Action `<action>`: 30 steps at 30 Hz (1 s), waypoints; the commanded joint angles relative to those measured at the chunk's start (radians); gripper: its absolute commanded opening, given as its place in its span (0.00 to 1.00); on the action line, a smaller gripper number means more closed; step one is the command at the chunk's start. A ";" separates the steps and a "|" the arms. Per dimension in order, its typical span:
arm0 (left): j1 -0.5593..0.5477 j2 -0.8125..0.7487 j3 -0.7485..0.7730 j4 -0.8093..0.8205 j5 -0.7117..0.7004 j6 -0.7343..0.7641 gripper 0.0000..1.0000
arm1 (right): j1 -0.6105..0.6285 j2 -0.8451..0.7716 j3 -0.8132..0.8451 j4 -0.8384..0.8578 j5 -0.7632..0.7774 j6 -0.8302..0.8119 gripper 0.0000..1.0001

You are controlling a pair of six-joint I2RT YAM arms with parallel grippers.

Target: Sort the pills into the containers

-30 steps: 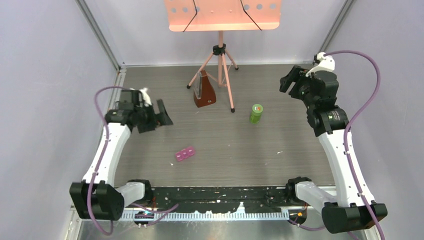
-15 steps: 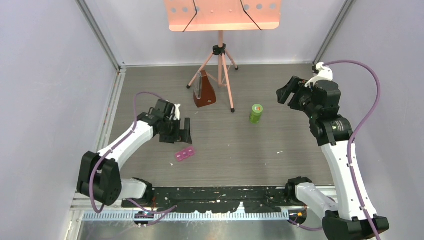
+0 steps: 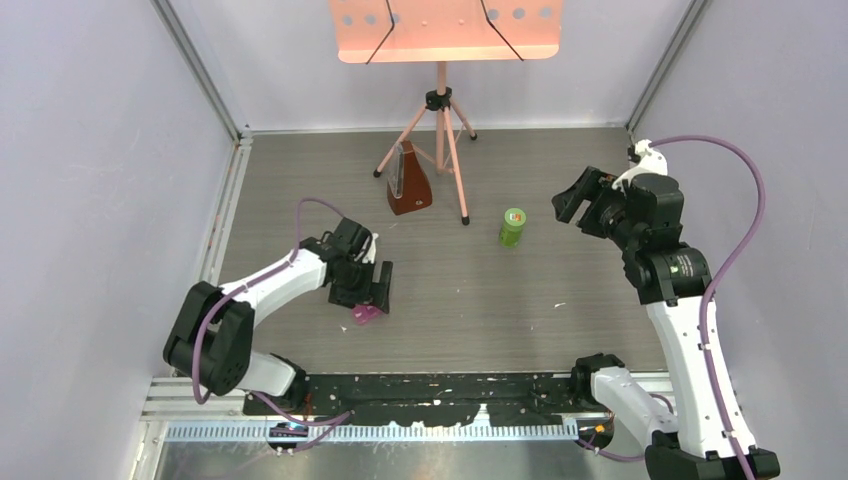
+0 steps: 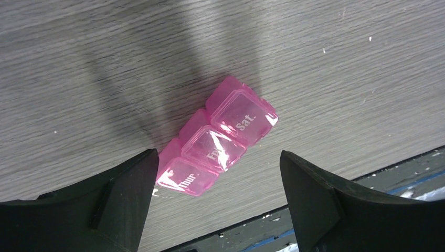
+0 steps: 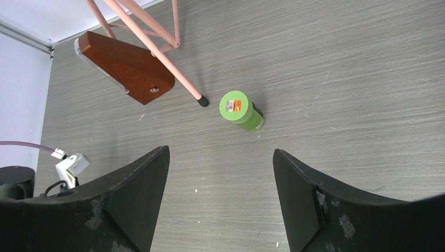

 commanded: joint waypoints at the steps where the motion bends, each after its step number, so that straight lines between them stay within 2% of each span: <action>1: -0.045 0.028 -0.006 0.045 -0.064 -0.012 0.88 | 0.002 -0.015 0.002 -0.011 -0.023 0.033 0.80; 7: -0.113 0.086 0.055 0.007 -0.172 -0.016 0.87 | 0.002 0.008 -0.004 -0.064 -0.047 0.056 0.79; 9: -0.132 0.111 0.086 -0.009 -0.188 -0.018 0.84 | 0.002 0.011 -0.008 -0.071 -0.053 0.067 0.79; 12: -0.154 0.149 0.115 -0.022 -0.241 -0.010 0.69 | 0.002 0.007 -0.004 -0.082 -0.053 0.081 0.78; 16: -0.189 0.194 0.146 -0.030 -0.263 0.036 0.40 | 0.002 0.001 0.004 -0.101 -0.045 0.092 0.77; 20: -0.231 0.242 0.208 -0.060 -0.282 0.082 0.25 | 0.003 -0.010 0.009 -0.120 -0.032 0.096 0.77; 25: -0.295 0.287 0.302 -0.080 -0.266 0.184 0.14 | 0.002 -0.023 0.005 -0.132 -0.017 0.076 0.77; 30: -0.384 0.343 0.419 -0.056 -0.213 0.394 0.12 | 0.002 -0.021 -0.015 -0.140 -0.006 0.045 0.77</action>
